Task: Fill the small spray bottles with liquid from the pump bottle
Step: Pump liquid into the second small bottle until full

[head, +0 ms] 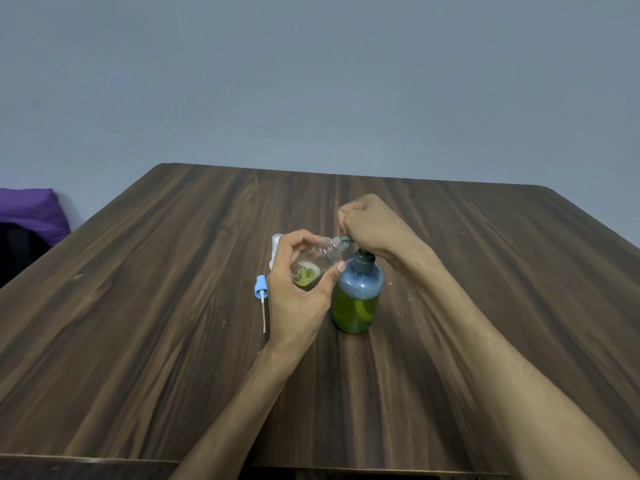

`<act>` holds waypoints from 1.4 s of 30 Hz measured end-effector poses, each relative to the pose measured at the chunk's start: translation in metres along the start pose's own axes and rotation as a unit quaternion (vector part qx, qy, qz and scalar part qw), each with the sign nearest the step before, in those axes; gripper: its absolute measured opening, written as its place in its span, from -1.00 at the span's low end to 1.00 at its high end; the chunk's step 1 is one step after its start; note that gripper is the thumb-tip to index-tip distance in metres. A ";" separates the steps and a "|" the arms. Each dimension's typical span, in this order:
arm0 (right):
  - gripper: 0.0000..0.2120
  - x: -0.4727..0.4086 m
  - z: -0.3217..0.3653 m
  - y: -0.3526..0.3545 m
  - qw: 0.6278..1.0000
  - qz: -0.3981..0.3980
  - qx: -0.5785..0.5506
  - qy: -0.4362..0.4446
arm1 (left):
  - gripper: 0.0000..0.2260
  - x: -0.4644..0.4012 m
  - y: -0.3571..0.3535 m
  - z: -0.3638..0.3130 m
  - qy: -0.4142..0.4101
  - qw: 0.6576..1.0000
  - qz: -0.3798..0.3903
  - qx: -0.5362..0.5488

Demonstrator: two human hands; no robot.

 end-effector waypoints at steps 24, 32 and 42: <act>-0.77 0.003 -0.001 -0.002 1.000 0.001 0.024 -0.002 | -0.59 0.000 0.001 0.000 -0.016 1.000 0.006 0.006; -0.82 0.004 -0.001 -0.003 1.000 0.005 0.017 0.011 | -0.59 0.001 0.003 0.000 -0.021 1.000 0.005 0.003; -0.78 0.003 0.003 0.004 1.000 0.002 -0.007 0.014 | -0.59 0.000 0.001 0.002 -0.016 1.000 0.004 0.015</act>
Point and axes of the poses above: each hand's wrist, its own x-axis away from the middle knuckle, its own y-axis out of the back of the hand, z = x × y, the point moved 3 cm from there along -x, towards the middle knuckle, and after that the axes turned 3 degrees about -x, right-handed, at the moved point
